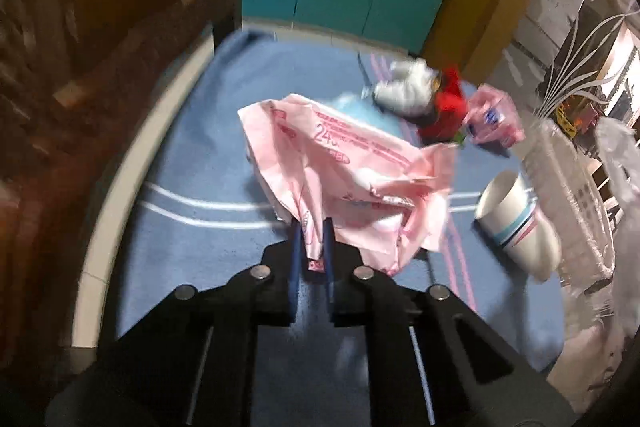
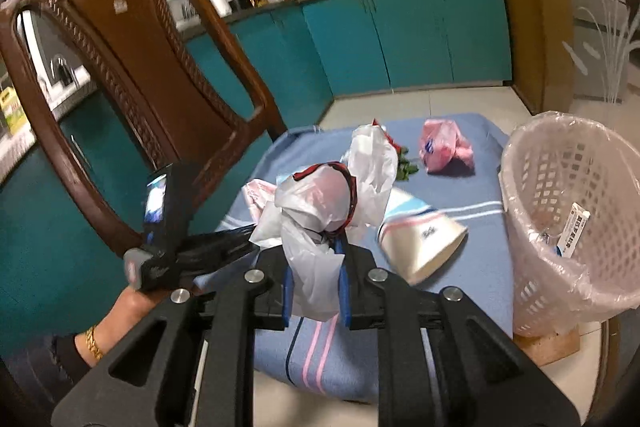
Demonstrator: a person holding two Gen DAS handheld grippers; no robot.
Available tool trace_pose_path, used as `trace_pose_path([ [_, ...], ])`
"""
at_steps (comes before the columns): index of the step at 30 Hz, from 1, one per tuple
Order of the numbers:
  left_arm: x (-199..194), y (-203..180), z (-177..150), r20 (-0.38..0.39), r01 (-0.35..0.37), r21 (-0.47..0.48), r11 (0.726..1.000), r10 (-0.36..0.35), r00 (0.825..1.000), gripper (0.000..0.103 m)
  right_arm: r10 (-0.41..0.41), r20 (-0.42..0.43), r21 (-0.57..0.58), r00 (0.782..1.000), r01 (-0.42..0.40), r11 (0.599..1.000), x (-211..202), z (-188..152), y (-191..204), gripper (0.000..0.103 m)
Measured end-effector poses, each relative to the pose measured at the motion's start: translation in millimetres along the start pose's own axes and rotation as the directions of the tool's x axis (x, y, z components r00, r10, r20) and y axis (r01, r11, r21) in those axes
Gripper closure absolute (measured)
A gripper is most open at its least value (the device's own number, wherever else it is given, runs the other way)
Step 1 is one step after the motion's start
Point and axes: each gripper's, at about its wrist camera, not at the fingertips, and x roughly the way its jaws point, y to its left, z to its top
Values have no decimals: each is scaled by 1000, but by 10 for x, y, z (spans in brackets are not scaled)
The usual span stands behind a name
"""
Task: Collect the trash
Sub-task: 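Lift the pink wrapper with the left gripper while the right gripper lifts the white bag toward the wastebasket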
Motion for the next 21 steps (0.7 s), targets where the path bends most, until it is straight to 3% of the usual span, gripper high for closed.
trace_pose_path([
  [4, -586, -103, 57, 112, 34, 45, 998, -39, 993, 93, 11, 85, 43, 996, -15, 999, -176, 113, -176, 85],
  [8, -1381, -211, 10, 264, 54, 103, 993, -79, 961, 93, -30, 110, 56, 993, 24, 998, -322, 169, -287, 85],
  [10, -1616, -219, -44, 305, 59, 102, 993, -88, 948, 93, -60, 103, 52, 993, 55, 997, -332, 156, -285, 85],
  [13, -1677, -229, -135, 316, 32, 83, 996, -57, 947, 93, -101, 74, 34, 992, 99, 995, -289, 110, -236, 85],
  [18, -1295, -232, -243, 221, 10, 71, 997, -26, 975, 93, -137, 36, -25, 990, 138, 990, -174, 18, -92, 85],
  [21, -1195, -172, -235, 192, 14, 55, 998, -25, 981, 93, -141, 31, -48, 990, 142, 989, -150, -40, -42, 85],
])
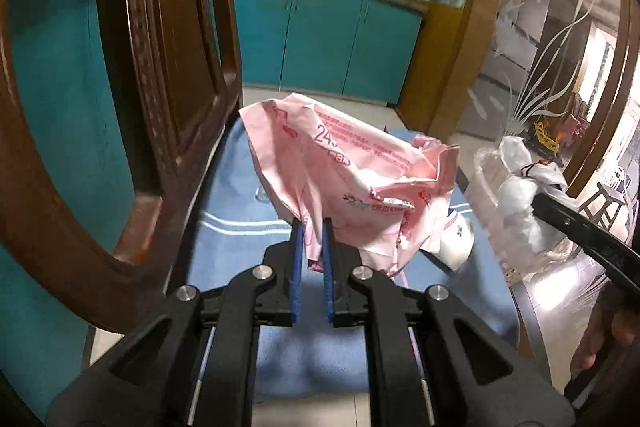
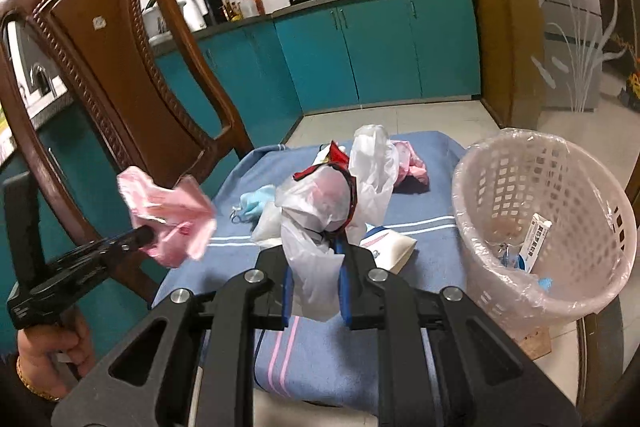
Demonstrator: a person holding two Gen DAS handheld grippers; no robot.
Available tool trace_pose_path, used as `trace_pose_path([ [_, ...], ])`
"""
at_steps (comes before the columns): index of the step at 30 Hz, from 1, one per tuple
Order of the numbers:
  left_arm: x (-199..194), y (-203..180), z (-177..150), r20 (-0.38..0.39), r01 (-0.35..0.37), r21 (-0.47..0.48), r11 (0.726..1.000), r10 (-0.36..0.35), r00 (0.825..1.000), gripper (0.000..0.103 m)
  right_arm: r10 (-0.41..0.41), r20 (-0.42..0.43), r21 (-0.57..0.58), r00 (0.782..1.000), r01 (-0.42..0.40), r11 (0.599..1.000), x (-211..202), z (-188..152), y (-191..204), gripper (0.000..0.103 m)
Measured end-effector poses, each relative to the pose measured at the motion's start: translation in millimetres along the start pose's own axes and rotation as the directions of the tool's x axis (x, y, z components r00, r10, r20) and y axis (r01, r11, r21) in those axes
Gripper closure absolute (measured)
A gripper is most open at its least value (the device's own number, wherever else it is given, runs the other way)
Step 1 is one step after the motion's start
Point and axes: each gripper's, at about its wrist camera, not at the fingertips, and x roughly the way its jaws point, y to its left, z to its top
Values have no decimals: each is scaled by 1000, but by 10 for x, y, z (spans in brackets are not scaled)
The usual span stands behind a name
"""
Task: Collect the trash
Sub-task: 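Lift the pink wrapper with the left gripper while the right gripper lifts the white bag toward the wastebasket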
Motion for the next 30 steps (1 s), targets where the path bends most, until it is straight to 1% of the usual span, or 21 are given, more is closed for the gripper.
trace_pose_path([
  [4, 22, -34, 8, -1, 3, 7, 1000, -3, 1000, 93, -22, 0, -19, 1000, 22, 1000, 17, -20, 4, 85],
  [6, 8, -85, 29, 3, 10, 17, 1000, -10, 1000, 93, -23, -4, -12, 1000, 23, 1000, 33, -14, -7, 85],
  [11, -12, -62, -23, -5, 16, 27, 1000, -16, 1000, 93, -22, -3, -17, 1000, 22, 1000, 50, -13, 8, 85],
  [30, 12, -46, -19, -17, 16, 27, 1000, -15, 1000, 93, -21, -17, -24, 1000, 20, 1000, 98, -20, 43, 85],
])
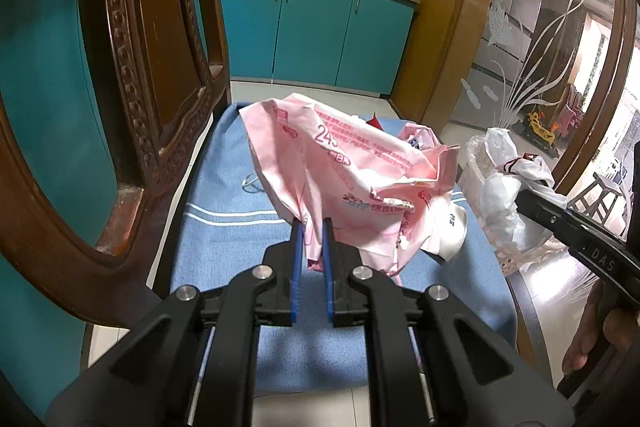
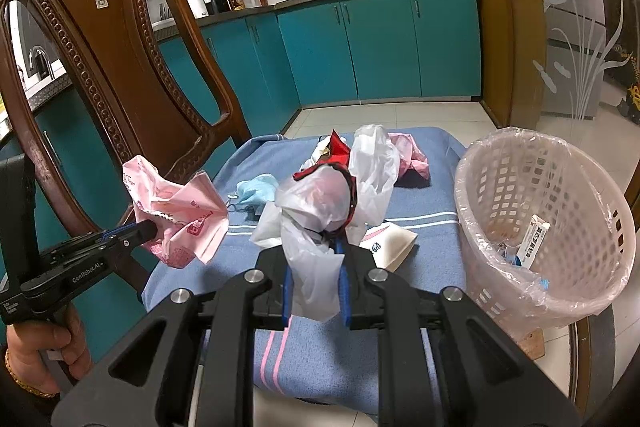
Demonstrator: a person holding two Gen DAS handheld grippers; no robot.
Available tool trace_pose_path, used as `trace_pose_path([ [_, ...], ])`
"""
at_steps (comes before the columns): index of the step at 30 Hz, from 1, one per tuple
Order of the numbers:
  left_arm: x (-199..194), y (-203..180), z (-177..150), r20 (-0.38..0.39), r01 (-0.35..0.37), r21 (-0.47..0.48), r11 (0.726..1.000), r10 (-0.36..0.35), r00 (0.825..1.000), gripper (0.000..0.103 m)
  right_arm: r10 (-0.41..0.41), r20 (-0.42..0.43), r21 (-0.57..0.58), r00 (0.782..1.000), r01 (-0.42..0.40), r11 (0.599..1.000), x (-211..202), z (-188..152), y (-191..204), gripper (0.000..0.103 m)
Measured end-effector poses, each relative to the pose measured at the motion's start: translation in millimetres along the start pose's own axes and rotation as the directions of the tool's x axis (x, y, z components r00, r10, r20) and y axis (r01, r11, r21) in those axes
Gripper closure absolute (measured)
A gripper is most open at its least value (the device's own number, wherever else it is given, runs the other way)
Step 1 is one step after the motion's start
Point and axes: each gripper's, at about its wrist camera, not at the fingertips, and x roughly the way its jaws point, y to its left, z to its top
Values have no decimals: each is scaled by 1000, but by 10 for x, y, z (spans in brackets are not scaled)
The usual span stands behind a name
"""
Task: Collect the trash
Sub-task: 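Lift the pink wrapper with the left gripper while the right gripper lifts the white bag toward the wastebasket, then drop the white bag into the wastebasket with the right gripper while the left gripper drops the pink wrapper in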
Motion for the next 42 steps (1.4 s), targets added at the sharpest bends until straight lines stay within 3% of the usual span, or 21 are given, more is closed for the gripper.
trace_pose_path([
  [37, 47, 18, -26, -11, -3, 0, 1000, 3, 1000, 93, 1, -11, -7, 1000, -1, 1000, 16, -20, 24, 85],
  [42, 48, 22, -24, -12, -1, 1, 1000, 1, 1000, 93, -28, 38, 8, 999, 28, 1000, -81, 45, -83, 85],
])
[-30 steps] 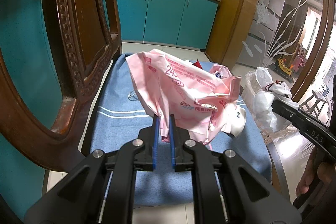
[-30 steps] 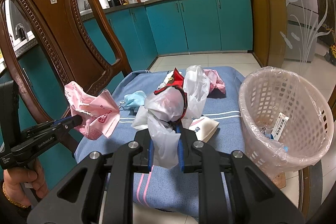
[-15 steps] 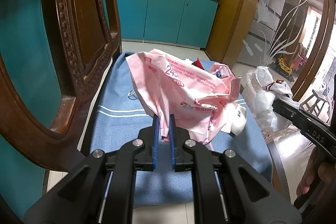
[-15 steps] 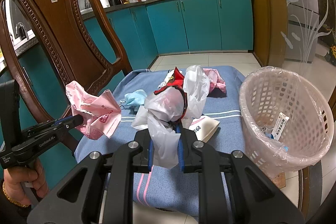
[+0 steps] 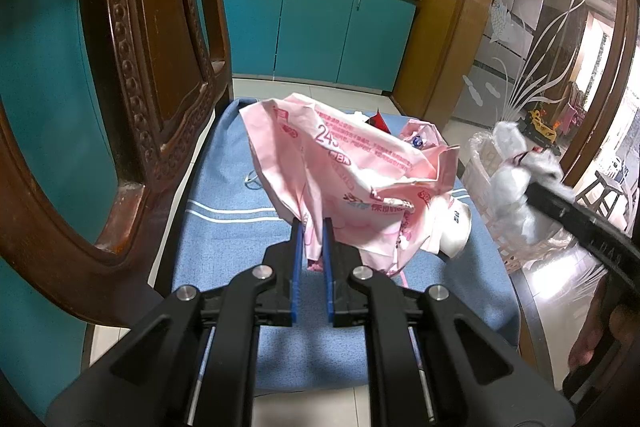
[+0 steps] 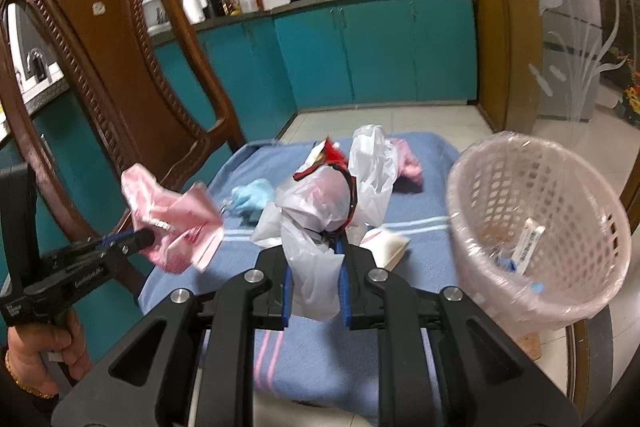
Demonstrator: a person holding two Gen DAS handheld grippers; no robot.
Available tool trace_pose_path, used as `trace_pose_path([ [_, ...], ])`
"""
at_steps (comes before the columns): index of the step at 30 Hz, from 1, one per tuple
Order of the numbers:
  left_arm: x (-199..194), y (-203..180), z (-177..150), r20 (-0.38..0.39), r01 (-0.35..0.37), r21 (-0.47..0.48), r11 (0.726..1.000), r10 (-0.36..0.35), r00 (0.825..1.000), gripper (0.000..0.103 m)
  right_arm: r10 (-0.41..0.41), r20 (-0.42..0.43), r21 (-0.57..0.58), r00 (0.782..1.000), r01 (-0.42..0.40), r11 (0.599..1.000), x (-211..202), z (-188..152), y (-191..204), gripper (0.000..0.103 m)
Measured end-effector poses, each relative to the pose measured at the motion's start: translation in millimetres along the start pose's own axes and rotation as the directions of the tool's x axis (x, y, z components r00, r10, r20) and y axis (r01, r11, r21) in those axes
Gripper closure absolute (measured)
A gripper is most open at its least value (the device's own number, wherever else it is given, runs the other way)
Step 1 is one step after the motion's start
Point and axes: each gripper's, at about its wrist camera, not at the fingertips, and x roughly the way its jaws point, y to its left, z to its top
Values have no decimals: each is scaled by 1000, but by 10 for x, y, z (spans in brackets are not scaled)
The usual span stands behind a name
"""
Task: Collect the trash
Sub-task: 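Drop the white bag into the wastebasket with the right gripper while the left gripper drops the pink wrapper in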
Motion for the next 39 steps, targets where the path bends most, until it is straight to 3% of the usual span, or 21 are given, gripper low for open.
trace_pose_path([
  [5, 7, 8, -5, -2, 0, -1, 1000, 0, 1000, 93, -98, 56, 104, 994, 91, 990, -121, 171, -514, 84],
  [9, 25, -6, -13, -6, 1, 1, 1000, -1, 1000, 93, -194, 50, 218, 980, 179, 959, -104, 218, -1081, 84],
  [11, 40, -19, -22, -8, 1, 5, 1000, -1, 1000, 93, -228, 3, 271, 974, 219, 937, 10, 174, -1386, 76],
  [13, 62, -41, -35, -14, 2, 11, 1000, -2, 1000, 93, -236, -55, 313, 970, 241, 919, 155, 112, -1603, 60],
  [14, 77, -58, -48, -17, 3, 15, 1000, -3, 1000, 93, -238, -71, 337, 969, 248, 908, 198, 94, -1680, 59],
  [17, 120, -119, -82, -27, 6, 31, 999, -5, 1000, 93, -183, -102, 431, 978, 209, 878, 153, 79, -1818, 47],
  [19, 139, -175, -104, -31, 9, 44, 999, -8, 999, 93, -160, -33, 456, 987, 157, 876, -64, 122, -1763, 29],
  [22, 160, -333, -117, -37, 27, 75, 997, -24, 999, 93, -204, 113, 440, 972, 135, 888, -475, 201, -1611, 17],
  [27, 309, -986, 35, -61, 114, 139, 984, -106, 992, 93, -290, 257, 461, 922, 147, 875, -801, 225, -1637, 13],
  [32, 613, -2149, 401, -62, 226, 233, 946, -217, 974, 89, -343, 292, 561, 893, 131, 817, -959, 184, -1928, 13],
  [33, 683, -2295, 459, -72, 238, 234, 943, -227, 971, 83, -357, 296, 576, 886, 132, 807, -998, 176, -1974, 13],
  [35, 903, -2632, 578, -113, 267, 238, 934, -247, 962, 59, -357, 299, 584, 885, 126, 802, -1024, 223, -1999, 13],
  [36, 964, -2713, 588, -123, 271, 244, 931, -248, 961, 37, -355, 296, 584, 887, 126, 802, -1031, 230, -2012, 13],
  [37, 1010, -2783, 587, -119, 257, 259, 931, -233, 965, 29, -351, 288, 579, 891, 130, 805, -1012, 241, -2015, 13],
  [39, 1005, -2757, 541, -109, 229, 276, 933, -206, 972, 27, -337, 271, 563, 902, 136, 815, -956, 265, -1989, 13],
])
